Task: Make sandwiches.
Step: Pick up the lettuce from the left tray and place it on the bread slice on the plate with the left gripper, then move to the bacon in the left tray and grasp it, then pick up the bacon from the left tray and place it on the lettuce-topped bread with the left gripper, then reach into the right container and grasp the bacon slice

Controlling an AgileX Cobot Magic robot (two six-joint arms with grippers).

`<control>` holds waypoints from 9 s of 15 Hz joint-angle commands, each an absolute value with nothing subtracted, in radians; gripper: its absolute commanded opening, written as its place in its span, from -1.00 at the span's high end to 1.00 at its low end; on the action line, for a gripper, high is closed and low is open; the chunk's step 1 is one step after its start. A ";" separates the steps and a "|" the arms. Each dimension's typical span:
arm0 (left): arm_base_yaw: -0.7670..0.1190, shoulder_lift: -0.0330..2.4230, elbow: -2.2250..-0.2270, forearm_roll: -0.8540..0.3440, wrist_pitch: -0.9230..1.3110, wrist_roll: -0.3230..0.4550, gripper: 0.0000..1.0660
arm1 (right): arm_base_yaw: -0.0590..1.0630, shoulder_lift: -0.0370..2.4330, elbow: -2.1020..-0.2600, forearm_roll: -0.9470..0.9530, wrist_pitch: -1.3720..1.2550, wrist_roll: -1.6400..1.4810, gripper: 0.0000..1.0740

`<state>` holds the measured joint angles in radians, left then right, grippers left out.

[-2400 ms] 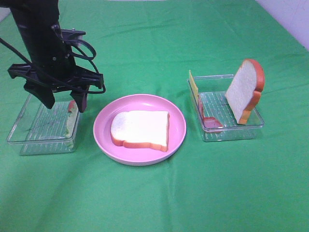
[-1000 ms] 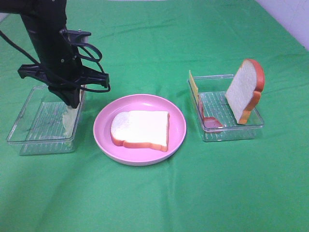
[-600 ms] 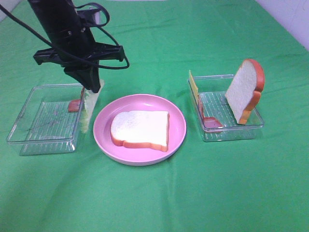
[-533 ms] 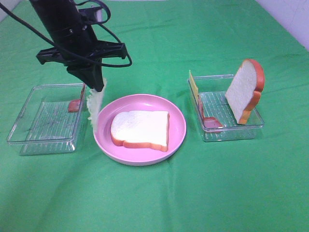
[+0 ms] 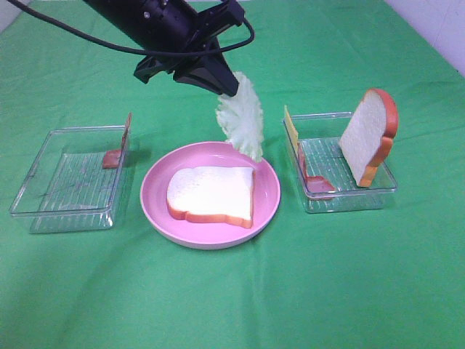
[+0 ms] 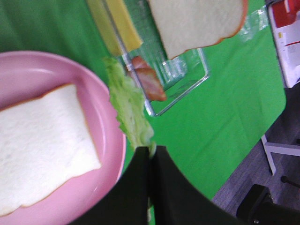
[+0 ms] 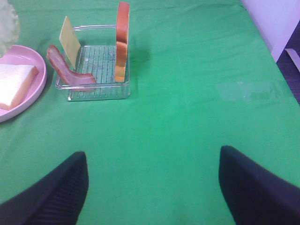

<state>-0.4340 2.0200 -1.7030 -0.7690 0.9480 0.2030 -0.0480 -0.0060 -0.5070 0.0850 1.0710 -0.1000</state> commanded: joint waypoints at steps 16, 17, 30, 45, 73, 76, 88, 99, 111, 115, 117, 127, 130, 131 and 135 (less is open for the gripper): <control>-0.487 2.162 -1.706 -0.400 0.967 0.045 1.00 | -0.052 -0.020 -0.505 0.085 1.059 -0.109 -0.36; -0.487 2.162 -1.706 -0.400 0.967 0.045 1.00 | -0.052 -0.020 -0.505 0.085 1.059 -0.109 -0.36; -0.487 2.159 -1.811 -0.334 1.084 -0.062 -0.45 | -0.052 -0.020 -0.505 0.085 1.059 -0.109 -0.36; -0.332 2.162 -1.975 0.020 1.284 -0.318 -0.44 | -0.052 -0.020 -0.505 0.085 1.059 -0.109 -0.36; -0.332 2.269 -1.947 0.009 1.113 -0.317 1.00 | -0.052 -0.020 -0.505 0.085 1.059 -0.109 -0.36; -0.332 2.184 -1.953 -0.021 1.133 -0.306 1.00 | -0.052 -0.020 -0.505 0.085 1.059 -0.109 -0.36; -0.426 2.094 -1.950 -0.404 1.139 -0.038 1.00 | -0.052 -0.020 -0.505 0.085 1.059 -0.109 -0.36; -0.579 2.240 -1.950 -0.279 1.193 -0.083 1.00 | -0.052 -0.020 -0.505 0.085 1.059 -0.109 -0.36; -0.579 2.244 -1.950 -0.059 1.249 -0.224 0.66 | -0.052 -0.020 -0.505 0.085 1.059 -0.109 -0.36; -0.579 2.236 -1.951 -0.014 1.246 -0.220 -0.20 | -0.052 -0.020 -0.505 0.085 1.059 -0.109 -0.36; -0.579 2.219 -1.951 0.042 1.246 -0.220 -0.26 | -0.052 -0.020 -0.505 0.085 1.059 -0.109 -0.36; -0.579 1.830 -1.950 0.031 1.285 -0.184 -0.26 | -0.052 -0.020 -0.505 0.085 1.059 -0.109 -0.36; -0.579 1.680 -1.949 0.000 1.285 -0.176 -0.26 | -0.052 -0.020 -0.505 0.085 1.059 -0.109 -0.36; -0.580 1.639 -1.936 -0.006 1.285 -0.173 -0.26 | -0.052 -0.020 -0.505 0.085 1.059 -0.109 -0.36; -0.580 1.426 -1.693 0.000 1.284 -0.172 -0.26 | -0.052 -0.020 -0.505 0.085 1.059 -0.109 -0.36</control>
